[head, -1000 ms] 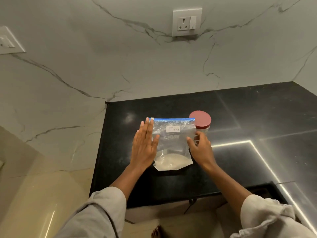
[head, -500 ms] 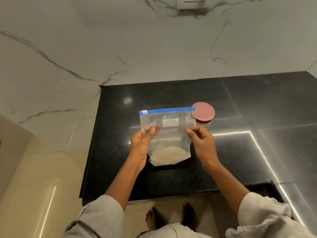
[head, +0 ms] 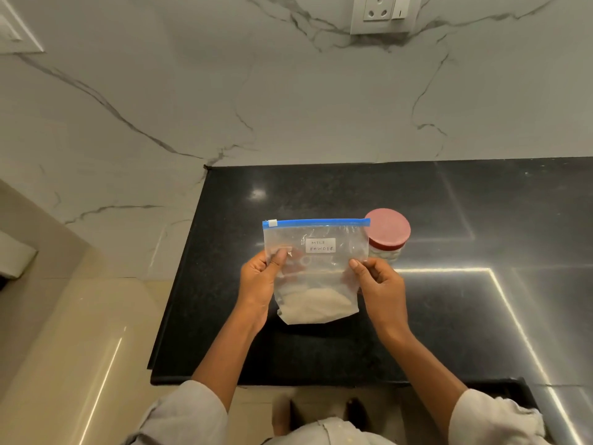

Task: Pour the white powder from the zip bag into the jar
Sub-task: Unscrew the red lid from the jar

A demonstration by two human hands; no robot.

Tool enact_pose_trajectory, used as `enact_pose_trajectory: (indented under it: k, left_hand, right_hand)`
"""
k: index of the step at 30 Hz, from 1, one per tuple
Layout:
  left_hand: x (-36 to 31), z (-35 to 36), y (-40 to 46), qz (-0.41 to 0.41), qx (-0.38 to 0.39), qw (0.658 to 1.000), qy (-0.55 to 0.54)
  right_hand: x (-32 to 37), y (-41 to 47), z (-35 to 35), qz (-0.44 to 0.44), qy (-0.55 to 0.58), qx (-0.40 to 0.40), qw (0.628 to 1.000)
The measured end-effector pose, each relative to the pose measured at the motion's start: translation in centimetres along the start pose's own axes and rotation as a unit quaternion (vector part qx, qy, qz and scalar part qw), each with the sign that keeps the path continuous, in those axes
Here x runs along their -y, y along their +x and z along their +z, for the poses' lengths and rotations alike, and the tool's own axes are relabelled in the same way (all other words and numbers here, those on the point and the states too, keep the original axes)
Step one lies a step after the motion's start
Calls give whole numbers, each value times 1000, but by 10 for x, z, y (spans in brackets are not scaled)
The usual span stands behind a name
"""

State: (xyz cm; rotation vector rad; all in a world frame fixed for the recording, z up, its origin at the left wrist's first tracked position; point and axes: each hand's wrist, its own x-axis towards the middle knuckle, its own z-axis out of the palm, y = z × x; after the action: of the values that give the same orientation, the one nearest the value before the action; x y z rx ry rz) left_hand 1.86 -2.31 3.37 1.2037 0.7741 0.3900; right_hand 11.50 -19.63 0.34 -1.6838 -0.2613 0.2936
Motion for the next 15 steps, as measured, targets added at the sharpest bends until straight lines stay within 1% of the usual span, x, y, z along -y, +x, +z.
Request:
enact_pose_trajectory:
  k: [2,5,8,11,13,15]
  left_hand:
    - [-4,-4,4,2,-29,999,21]
    - [-5,-15,19,-24,-81,995,46]
    - [-3,-26,37,-41,-119,988,93]
    - [2,-33,47,-58,-115,986,109]
    - [7,-37,48,-79,-102,988,90]
    - [12,-41,45,-88,-109,987,84]
  right_hand:
    - [3,3,11,4,-32,-2,999]
    - [8,13,36,10,-85,0,996]
    - [8,24,57,31,-100,15,994]
    - [2,32,64,52,-116,28,991]
    - [2,33,61,68,-92,66,991]
    - [3,30,51,93,-83,115,986]
